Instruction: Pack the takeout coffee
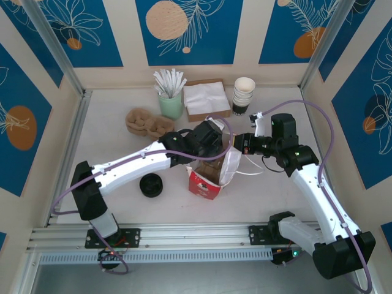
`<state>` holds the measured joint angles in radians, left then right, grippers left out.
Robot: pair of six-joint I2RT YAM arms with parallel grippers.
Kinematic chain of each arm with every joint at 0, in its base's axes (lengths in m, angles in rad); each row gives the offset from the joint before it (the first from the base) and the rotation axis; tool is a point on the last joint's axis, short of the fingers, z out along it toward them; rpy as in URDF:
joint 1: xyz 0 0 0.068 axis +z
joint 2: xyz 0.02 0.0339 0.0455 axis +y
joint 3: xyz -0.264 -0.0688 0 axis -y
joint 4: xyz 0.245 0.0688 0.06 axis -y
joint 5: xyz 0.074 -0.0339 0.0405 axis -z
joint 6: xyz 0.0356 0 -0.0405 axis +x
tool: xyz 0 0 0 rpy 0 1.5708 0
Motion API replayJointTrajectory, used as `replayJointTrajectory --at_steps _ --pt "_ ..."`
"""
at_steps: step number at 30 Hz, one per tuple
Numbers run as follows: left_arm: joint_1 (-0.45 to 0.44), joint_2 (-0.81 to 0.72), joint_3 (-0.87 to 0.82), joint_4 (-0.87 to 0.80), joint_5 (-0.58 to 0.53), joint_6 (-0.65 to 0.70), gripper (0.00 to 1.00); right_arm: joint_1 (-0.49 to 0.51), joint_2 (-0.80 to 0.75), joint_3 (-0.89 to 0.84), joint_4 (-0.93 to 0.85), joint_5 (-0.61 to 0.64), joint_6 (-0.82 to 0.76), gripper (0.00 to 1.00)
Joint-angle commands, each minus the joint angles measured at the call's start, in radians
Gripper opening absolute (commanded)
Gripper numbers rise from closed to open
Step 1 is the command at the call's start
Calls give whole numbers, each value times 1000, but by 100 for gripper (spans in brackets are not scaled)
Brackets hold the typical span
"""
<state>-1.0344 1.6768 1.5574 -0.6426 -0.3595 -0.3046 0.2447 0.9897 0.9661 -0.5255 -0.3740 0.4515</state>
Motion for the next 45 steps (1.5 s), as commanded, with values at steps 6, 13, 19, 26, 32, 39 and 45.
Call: replayJointTrajectory --at_steps 6,13,19,26,32,39,45 --pt "4 7 -11 38 5 1 54 4 10 5 24 -23 4 0" --pt "4 18 -14 42 26 -8 54 1 4 -7 36 -20 16 0" --pt "4 25 -12 37 38 -10 54 0 11 -6 44 -18 16 0" --pt "4 28 -16 35 63 -23 54 -1 14 -10 54 -16 15 0" --pt "4 26 -19 39 99 -36 54 -1 21 -10 67 -16 10 0" --pt "4 41 -20 54 104 -35 54 -2 36 -12 91 -25 12 0" --pt "5 58 -20 61 104 -31 54 -2 46 -18 105 -31 15 0"
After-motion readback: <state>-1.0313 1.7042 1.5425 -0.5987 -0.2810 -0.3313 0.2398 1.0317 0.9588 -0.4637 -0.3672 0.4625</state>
